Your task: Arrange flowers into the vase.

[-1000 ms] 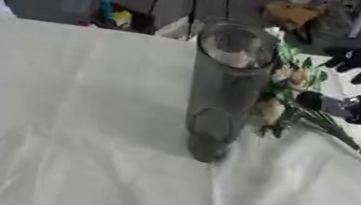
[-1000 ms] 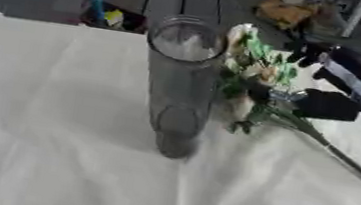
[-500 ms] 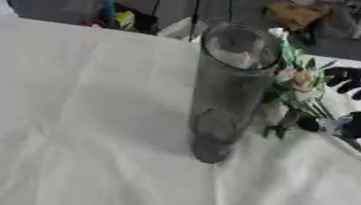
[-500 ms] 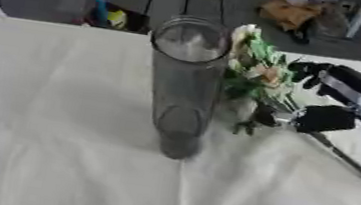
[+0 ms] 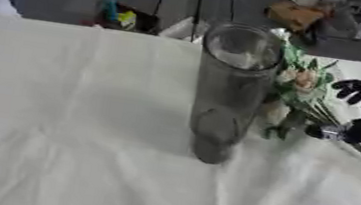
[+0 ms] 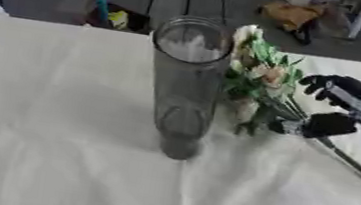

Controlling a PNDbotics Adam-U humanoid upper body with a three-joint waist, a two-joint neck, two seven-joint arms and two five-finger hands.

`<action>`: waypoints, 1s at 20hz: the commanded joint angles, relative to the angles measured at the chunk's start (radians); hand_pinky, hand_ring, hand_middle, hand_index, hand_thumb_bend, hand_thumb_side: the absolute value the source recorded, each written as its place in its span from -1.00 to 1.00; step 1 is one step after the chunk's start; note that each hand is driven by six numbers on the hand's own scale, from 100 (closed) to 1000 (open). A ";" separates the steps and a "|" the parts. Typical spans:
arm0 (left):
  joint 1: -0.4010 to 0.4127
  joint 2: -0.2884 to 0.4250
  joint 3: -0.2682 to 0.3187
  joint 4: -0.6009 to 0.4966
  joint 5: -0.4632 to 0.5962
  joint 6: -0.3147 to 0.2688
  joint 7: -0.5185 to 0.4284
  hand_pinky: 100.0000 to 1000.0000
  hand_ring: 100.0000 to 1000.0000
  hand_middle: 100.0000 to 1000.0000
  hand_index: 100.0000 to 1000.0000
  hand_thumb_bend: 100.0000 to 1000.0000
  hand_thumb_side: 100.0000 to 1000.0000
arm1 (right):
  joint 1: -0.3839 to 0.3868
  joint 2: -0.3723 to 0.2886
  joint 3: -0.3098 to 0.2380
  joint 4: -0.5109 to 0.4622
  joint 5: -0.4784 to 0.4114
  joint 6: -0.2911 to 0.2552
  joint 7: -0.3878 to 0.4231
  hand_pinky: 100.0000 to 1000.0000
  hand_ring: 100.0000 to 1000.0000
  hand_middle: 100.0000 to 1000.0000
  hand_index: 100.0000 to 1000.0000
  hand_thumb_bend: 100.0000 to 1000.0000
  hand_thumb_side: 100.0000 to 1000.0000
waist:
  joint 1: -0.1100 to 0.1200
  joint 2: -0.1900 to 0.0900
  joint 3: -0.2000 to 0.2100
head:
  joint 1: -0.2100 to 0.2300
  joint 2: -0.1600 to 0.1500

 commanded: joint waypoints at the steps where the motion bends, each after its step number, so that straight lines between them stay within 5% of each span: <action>1: -0.005 0.014 -0.006 -0.018 0.000 0.000 -0.004 0.09 0.24 0.43 0.71 -1.00 1.00 | -0.020 -0.017 -0.015 0.021 0.016 0.001 -0.024 0.58 0.63 0.58 0.88 0.17 0.02 | -0.002 -0.023 0.000 | -0.003 -0.011; 20: -0.001 0.002 -0.011 -0.018 -0.002 0.005 -0.013 0.08 0.22 0.41 0.71 -1.00 1.00 | -0.061 0.033 0.008 0.174 0.044 -0.036 -0.142 0.49 0.50 0.45 0.79 0.06 -0.30 | -0.001 -0.006 0.008 | -0.024 -0.023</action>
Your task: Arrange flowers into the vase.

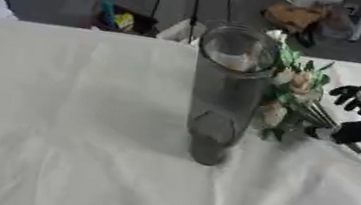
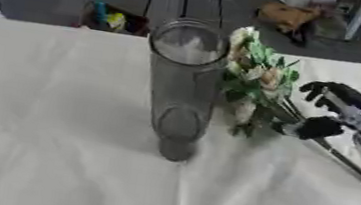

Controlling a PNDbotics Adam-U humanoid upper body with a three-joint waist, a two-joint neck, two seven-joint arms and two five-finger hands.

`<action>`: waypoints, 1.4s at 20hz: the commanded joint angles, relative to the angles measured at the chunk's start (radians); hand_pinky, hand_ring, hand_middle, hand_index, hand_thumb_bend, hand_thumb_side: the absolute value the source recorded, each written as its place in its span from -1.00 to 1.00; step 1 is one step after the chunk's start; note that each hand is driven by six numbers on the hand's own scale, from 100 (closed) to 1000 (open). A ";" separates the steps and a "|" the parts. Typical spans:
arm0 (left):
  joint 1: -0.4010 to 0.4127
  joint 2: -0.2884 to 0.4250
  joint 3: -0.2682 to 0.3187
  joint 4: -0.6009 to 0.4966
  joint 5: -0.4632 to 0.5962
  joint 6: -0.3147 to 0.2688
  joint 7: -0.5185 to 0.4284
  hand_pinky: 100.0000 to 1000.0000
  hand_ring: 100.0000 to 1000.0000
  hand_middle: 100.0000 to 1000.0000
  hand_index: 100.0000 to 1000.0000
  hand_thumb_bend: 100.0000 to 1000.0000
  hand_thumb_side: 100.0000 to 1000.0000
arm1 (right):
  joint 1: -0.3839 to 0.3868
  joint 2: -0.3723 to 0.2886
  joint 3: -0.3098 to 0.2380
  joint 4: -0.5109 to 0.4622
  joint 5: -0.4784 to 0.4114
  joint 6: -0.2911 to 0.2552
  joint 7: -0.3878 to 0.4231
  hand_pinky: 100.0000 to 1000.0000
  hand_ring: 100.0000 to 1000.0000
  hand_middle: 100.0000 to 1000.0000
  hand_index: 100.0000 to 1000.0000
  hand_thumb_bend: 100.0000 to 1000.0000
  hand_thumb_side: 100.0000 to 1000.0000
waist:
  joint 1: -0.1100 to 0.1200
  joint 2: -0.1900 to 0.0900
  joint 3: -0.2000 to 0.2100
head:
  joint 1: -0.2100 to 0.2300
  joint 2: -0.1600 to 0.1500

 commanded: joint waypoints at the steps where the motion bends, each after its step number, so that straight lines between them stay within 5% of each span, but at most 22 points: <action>1: -0.004 0.003 -0.011 -0.018 -0.002 -0.001 -0.006 0.08 0.22 0.41 0.71 -1.00 1.00 | -0.019 -0.016 -0.006 0.015 0.010 -0.008 -0.025 0.49 0.50 0.44 0.79 0.05 -0.30 | -0.001 -0.006 -0.001 | -0.003 -0.015; 12: -0.003 0.000 -0.011 -0.018 -0.001 0.000 -0.008 0.08 0.21 0.40 0.71 -1.00 1.00 | -0.022 -0.002 -0.001 0.055 0.021 -0.038 -0.103 0.44 0.45 0.37 0.74 -0.10 -0.28 | 0.001 -0.002 0.000 | -0.006 -0.016; 28: -0.001 -0.002 -0.012 -0.018 -0.001 0.003 -0.012 0.08 0.21 0.41 0.71 -1.00 1.00 | -0.013 -0.009 -0.019 0.070 0.030 -0.099 -0.106 0.46 0.48 0.42 0.76 -0.16 -0.29 | 0.002 0.005 0.000 | -0.010 -0.015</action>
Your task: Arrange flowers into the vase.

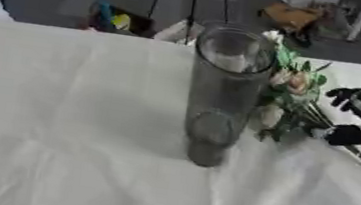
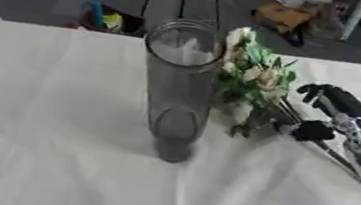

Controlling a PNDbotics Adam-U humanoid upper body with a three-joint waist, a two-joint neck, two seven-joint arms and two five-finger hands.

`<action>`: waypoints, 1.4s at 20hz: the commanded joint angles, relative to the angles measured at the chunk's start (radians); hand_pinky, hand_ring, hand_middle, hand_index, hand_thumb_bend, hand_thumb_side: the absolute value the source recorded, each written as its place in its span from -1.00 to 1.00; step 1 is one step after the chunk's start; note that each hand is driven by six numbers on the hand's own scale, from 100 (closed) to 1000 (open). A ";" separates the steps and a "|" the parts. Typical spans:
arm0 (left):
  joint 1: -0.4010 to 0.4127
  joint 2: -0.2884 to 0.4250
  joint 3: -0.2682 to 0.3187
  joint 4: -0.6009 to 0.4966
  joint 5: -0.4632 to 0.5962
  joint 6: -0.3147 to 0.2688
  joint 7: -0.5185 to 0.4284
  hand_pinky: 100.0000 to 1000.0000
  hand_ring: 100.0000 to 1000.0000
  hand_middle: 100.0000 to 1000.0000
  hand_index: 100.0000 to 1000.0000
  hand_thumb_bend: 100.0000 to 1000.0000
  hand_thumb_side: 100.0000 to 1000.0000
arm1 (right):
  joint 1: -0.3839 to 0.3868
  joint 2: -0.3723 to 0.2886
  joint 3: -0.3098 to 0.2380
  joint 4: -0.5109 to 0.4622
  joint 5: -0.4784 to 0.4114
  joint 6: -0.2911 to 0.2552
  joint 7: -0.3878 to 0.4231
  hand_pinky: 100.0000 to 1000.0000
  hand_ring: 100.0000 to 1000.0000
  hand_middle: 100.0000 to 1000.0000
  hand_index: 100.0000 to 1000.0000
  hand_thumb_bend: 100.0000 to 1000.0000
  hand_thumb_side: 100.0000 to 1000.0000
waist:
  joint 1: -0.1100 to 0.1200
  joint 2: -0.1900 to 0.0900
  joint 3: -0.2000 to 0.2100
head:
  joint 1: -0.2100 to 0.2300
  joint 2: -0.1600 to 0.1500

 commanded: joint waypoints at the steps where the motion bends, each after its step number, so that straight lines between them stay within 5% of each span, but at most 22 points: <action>1: -0.006 0.006 -0.010 -0.018 -0.001 0.000 -0.003 0.08 0.21 0.41 0.71 -1.00 1.00 | -0.004 -0.037 -0.021 -0.007 -0.010 -0.016 0.008 0.46 0.48 0.42 0.76 -0.18 -0.30 | 0.002 0.000 0.000 | -0.001 -0.007; 28: -0.007 0.000 -0.014 -0.018 -0.001 0.000 -0.013 0.08 0.20 0.40 0.71 -1.00 1.00 | 0.006 -0.035 -0.015 0.030 0.107 -0.041 -0.013 0.41 0.44 0.40 0.72 -0.39 -0.42 | 0.005 0.012 0.012 | -0.015 -0.010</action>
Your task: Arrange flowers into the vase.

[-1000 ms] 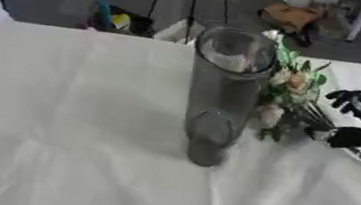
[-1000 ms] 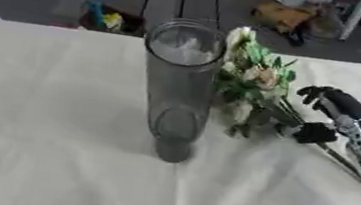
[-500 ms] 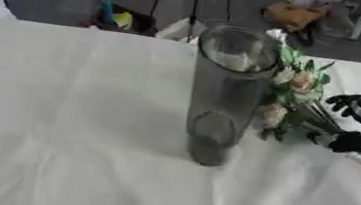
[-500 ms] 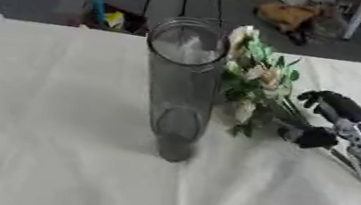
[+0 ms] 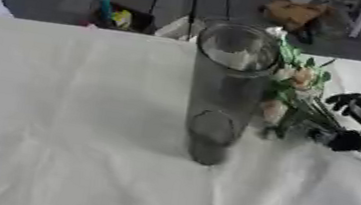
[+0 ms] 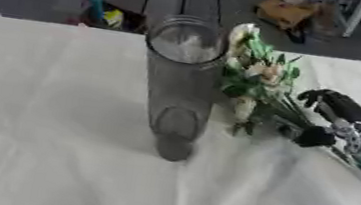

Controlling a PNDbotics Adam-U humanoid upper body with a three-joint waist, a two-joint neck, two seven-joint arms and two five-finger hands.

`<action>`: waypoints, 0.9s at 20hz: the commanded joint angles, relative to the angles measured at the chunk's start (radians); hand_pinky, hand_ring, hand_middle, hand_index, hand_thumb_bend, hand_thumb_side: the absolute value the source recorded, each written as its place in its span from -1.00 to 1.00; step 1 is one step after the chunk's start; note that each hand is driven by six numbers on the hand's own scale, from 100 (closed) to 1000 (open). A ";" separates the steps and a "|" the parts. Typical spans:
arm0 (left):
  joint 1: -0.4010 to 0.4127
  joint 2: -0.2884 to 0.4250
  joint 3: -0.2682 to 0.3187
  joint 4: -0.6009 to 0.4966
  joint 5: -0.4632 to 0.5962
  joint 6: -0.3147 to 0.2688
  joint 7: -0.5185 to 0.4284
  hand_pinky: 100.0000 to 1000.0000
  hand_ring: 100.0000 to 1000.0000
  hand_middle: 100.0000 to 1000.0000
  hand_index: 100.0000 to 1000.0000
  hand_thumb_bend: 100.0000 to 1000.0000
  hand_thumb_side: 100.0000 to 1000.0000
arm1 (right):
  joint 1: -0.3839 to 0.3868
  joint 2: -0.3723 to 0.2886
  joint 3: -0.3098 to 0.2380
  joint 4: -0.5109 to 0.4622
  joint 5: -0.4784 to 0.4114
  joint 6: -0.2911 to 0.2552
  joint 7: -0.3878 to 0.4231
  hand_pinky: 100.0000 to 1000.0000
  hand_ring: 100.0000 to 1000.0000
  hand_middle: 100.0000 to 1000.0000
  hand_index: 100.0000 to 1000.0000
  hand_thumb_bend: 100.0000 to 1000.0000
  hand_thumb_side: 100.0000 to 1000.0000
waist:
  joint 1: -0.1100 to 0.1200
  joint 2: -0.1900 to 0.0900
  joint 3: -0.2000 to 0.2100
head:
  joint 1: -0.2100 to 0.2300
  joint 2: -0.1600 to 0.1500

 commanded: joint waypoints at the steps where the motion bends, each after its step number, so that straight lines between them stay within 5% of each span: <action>1: -0.007 0.001 -0.010 -0.018 -0.001 0.000 -0.003 0.08 0.20 0.40 0.71 -1.00 1.00 | -0.011 -0.034 -0.007 -0.002 0.016 -0.001 -0.008 0.41 0.44 0.40 0.72 -0.39 -0.42 | 0.005 -0.001 0.000 | -0.004 -0.010; 10: -0.008 0.000 -0.009 -0.018 -0.001 0.000 -0.004 0.08 0.20 0.39 0.71 -1.00 1.00 | -0.014 -0.035 -0.006 0.001 0.060 0.000 -0.036 0.42 0.43 0.39 0.70 -0.49 -0.45 | 0.004 0.002 0.000 | -0.008 -0.012; 18: -0.008 -0.002 -0.009 -0.018 -0.001 0.002 -0.010 0.08 0.20 0.38 0.70 -1.00 1.00 | -0.001 -0.031 -0.001 -0.041 0.050 -0.005 -0.092 0.21 0.15 0.00 0.48 -0.77 -0.34 | 0.004 0.005 -0.002 | -0.010 -0.015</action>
